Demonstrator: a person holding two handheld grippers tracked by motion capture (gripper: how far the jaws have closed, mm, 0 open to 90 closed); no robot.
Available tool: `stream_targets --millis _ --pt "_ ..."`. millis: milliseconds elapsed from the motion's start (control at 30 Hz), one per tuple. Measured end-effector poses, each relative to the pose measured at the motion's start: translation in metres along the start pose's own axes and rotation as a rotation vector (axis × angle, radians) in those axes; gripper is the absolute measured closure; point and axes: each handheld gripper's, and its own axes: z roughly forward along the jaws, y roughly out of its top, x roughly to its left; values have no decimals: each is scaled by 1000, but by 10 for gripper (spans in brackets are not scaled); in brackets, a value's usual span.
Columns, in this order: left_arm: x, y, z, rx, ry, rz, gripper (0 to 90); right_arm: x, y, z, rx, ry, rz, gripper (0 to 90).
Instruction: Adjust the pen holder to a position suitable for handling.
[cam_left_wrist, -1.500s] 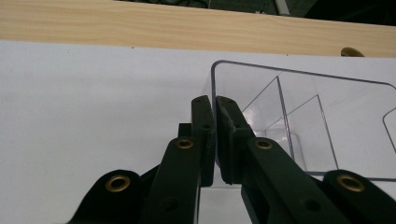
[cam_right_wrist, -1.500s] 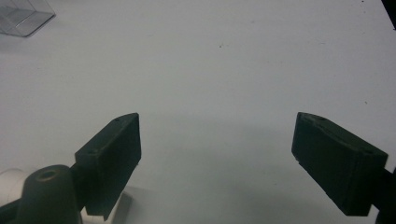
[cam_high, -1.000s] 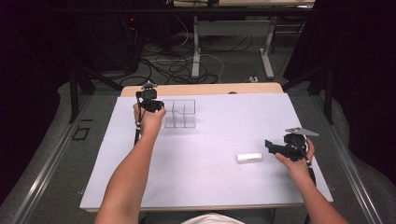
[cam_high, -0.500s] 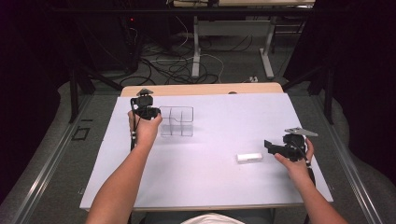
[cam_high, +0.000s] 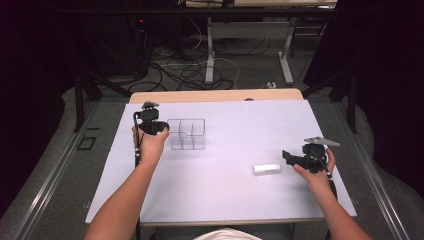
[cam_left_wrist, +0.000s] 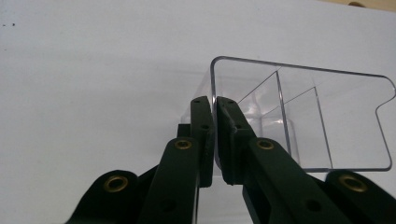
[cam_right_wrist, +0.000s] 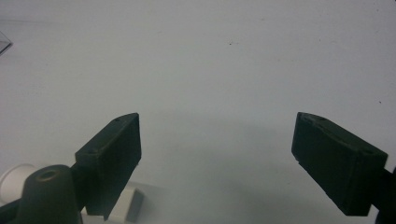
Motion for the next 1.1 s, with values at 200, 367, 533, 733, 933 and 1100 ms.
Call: stream_targets --millis 200,367,533,733,933,1100 --pt "1 3 -10 -57 -39 35 803 0 0 1 5 -3 8 152" --pt "3 6 -10 -67 -27 60 843 0 0 0 2 -3 1 152" --pt "8 6 -3 -58 -3 60 879 0 -1 1 6 -2 10 152" --pt "8 5 5 -28 22 71 900 -1 -1 1 5 -1 6 152" --pt "9 0 9 -33 16 56 900 -1 -1 1 6 -2 4 152" --pt "8 -1 9 -38 16 57 900 0 0 2 6 3 4 152"
